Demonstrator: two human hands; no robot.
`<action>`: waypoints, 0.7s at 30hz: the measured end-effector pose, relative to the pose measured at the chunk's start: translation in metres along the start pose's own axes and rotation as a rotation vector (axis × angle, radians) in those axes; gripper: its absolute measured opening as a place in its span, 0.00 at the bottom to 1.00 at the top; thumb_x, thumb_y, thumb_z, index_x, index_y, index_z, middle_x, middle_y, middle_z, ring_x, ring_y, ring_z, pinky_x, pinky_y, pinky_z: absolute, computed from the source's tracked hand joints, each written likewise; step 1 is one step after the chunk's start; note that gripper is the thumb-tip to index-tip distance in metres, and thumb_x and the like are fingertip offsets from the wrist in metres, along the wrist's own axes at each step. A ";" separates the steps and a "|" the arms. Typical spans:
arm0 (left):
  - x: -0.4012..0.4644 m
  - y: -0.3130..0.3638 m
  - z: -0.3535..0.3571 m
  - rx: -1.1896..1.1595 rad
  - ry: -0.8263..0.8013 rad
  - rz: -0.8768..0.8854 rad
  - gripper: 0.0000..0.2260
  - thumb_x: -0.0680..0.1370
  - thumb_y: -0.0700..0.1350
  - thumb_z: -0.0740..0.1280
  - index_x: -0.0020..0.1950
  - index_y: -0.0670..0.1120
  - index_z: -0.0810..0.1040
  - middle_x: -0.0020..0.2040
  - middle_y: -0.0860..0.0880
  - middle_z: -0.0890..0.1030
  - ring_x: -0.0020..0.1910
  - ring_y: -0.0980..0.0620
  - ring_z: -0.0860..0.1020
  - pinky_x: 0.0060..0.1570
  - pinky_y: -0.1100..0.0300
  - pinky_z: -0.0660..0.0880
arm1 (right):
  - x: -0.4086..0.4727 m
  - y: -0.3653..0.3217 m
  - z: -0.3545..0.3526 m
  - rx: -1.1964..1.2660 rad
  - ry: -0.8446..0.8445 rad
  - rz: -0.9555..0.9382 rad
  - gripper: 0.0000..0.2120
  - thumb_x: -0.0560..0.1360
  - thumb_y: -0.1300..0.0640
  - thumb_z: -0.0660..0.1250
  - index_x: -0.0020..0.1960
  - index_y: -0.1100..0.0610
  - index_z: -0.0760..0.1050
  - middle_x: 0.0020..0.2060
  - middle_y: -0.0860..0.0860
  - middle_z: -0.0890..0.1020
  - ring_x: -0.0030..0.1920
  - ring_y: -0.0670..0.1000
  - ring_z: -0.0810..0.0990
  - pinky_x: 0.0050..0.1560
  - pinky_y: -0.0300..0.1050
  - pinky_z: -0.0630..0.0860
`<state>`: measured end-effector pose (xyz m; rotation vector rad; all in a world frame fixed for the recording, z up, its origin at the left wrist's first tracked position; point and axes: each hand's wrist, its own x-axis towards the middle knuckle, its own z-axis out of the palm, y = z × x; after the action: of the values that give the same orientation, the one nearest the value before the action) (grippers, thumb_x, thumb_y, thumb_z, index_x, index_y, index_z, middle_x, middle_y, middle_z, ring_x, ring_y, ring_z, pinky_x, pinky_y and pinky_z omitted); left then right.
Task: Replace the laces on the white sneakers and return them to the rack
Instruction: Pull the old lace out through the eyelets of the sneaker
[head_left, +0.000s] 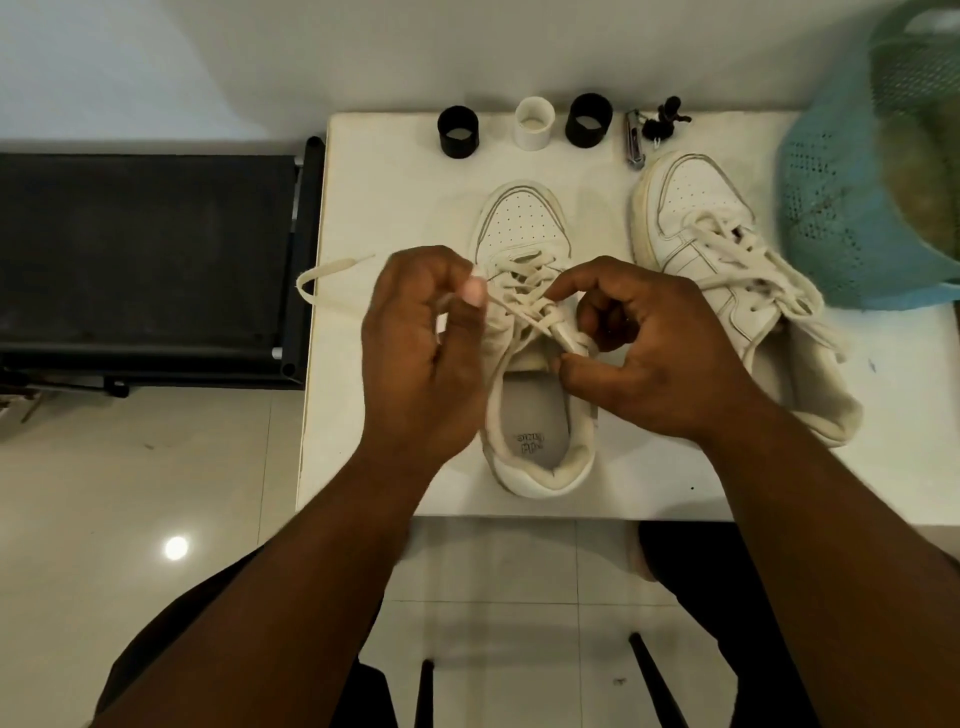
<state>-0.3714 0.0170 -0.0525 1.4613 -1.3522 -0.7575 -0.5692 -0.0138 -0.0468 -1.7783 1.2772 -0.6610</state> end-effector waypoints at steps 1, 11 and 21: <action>0.003 -0.003 -0.001 -0.134 0.055 -0.149 0.06 0.83 0.52 0.63 0.49 0.52 0.76 0.50 0.54 0.79 0.52 0.48 0.80 0.52 0.39 0.81 | 0.000 0.000 0.000 0.002 0.001 -0.003 0.19 0.66 0.57 0.79 0.56 0.49 0.81 0.35 0.48 0.79 0.35 0.50 0.77 0.38 0.51 0.78; 0.004 -0.007 -0.007 0.164 -0.231 0.132 0.14 0.75 0.51 0.75 0.58 0.49 0.83 0.64 0.52 0.80 0.66 0.54 0.76 0.65 0.54 0.73 | 0.001 0.001 0.003 0.014 0.007 -0.017 0.19 0.67 0.58 0.80 0.56 0.50 0.81 0.35 0.49 0.78 0.35 0.51 0.77 0.38 0.53 0.78; 0.000 -0.001 0.000 -0.027 0.028 -0.084 0.07 0.81 0.51 0.67 0.47 0.49 0.79 0.44 0.53 0.81 0.46 0.55 0.78 0.50 0.60 0.73 | -0.002 0.000 0.005 0.043 0.009 0.006 0.20 0.65 0.54 0.76 0.56 0.48 0.79 0.35 0.48 0.77 0.35 0.51 0.76 0.39 0.52 0.78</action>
<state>-0.3713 0.0166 -0.0537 1.5097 -1.2618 -0.8027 -0.5656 -0.0106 -0.0499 -1.7380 1.2648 -0.6889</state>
